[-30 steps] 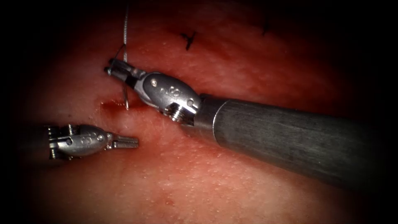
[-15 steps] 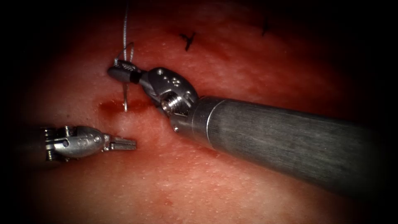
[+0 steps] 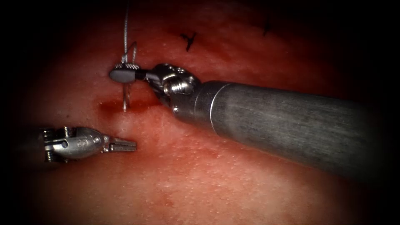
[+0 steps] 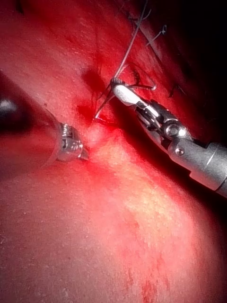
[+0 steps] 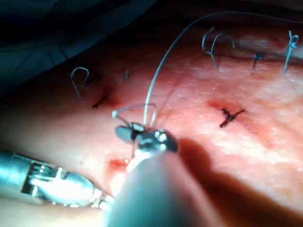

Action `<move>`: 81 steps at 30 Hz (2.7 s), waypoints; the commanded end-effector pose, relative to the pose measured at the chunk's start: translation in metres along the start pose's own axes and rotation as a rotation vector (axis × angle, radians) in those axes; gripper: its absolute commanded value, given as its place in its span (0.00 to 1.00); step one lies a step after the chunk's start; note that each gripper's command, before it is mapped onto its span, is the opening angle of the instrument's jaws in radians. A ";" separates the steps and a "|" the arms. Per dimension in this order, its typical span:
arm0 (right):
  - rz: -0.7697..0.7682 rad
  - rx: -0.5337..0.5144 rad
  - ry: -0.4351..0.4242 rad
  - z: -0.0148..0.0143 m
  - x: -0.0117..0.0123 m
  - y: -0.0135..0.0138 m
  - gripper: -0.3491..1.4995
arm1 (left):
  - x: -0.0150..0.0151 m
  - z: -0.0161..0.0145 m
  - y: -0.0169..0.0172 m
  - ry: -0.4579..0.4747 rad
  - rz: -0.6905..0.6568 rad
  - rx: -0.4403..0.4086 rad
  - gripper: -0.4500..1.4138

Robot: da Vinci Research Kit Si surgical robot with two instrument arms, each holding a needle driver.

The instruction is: Wound Closure

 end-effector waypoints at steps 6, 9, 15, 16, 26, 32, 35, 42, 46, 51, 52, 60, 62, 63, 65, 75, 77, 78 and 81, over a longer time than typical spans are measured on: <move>0.092 0.043 -0.036 0.0017 0.0007 0.0008 0.00 | 0.0001 0.0005 0.0003 -0.004 0.003 -0.003 0.09; 0.124 0.027 -0.070 0.0020 0.0003 0.0013 0.00 | 0.0001 0.0004 0.0003 -0.004 0.003 -0.004 0.09; 0.229 -0.037 -0.113 0.0019 0.0000 0.0028 0.00 | -0.0002 -0.0003 0.0003 -0.003 0.006 -0.011 0.09; 0.247 -0.070 -0.123 0.0018 0.0000 0.0031 0.00 | -0.0004 -0.0005 0.0002 -0.003 0.008 -0.013 0.09; 0.376 -0.113 -0.233 0.0015 -0.0012 0.0022 0.00 | -0.0007 -0.0008 0.0000 -0.002 0.011 -0.017 0.09; 0.388 -0.048 -0.316 0.0018 -0.0023 0.0010 0.00 | -0.0010 -0.0011 -0.0002 -0.001 0.014 -0.020 0.09; 0.386 -0.036 -0.353 0.0020 -0.0032 0.0002 0.00 | -0.0011 -0.0011 -0.0003 -0.001 0.015 -0.021 0.09; 0.381 -0.026 -0.375 0.0022 -0.0035 -0.0001 0.00 | -0.0007 -0.0013 -0.0002 -0.001 0.011 -0.025 0.09; 0.330 0.012 -0.362 0.0012 -0.0035 -0.0001 0.00 | -0.0003 -0.0018 -0.0003 -0.005 0.001 -0.022 0.09; 0.165 0.081 -0.240 0.0000 -0.0017 -0.0002 0.66 | 0.0000 -0.0021 -0.0001 -0.008 0.028 -0.022 0.09; 0.140 0.078 -0.221 -0.0003 -0.0011 -0.0002 0.75 | 0.0001 -0.0021 0.0000 -0.006 0.033 -0.019 0.09; -0.031 0.087 -0.220 -0.0058 0.0024 -0.0006 0.79 | 0.0002 -0.0023 0.0004 0.090 0.119 0.026 0.10; -0.036 0.092 -0.226 -0.0065 0.0024 -0.0007 0.77 | 0.0003 -0.0023 0.0004 0.106 0.152 0.036 0.10; -0.036 0.094 -0.228 -0.0068 0.0024 -0.0007 0.77 | 0.0003 -0.0024 0.0005 0.114 0.162 0.040 0.11; -0.042 0.097 -0.232 -0.0073 0.0023 -0.0008 0.76 | 0.0005 -0.0026 0.0005 0.136 0.198 0.055 0.12; -0.062 0.099 -0.229 -0.0074 0.0023 -0.0004 0.73 | 0.0017 -0.0042 0.0005 0.191 0.227 0.124 0.18; -0.068 0.100 -0.226 -0.0074 0.0023 -0.0004 0.73 | 0.0018 -0.0045 0.0005 0.189 0.234 0.137 0.20; -0.068 0.101 -0.223 -0.0074 0.0023 -0.0004 0.73 | 0.0019 -0.0045 0.0005 0.193 0.237 0.141 0.20; -0.074 0.102 -0.220 -0.0072 0.0023 -0.0003 0.72 | 0.0027 -0.0041 0.0002 0.229 0.245 0.172 0.25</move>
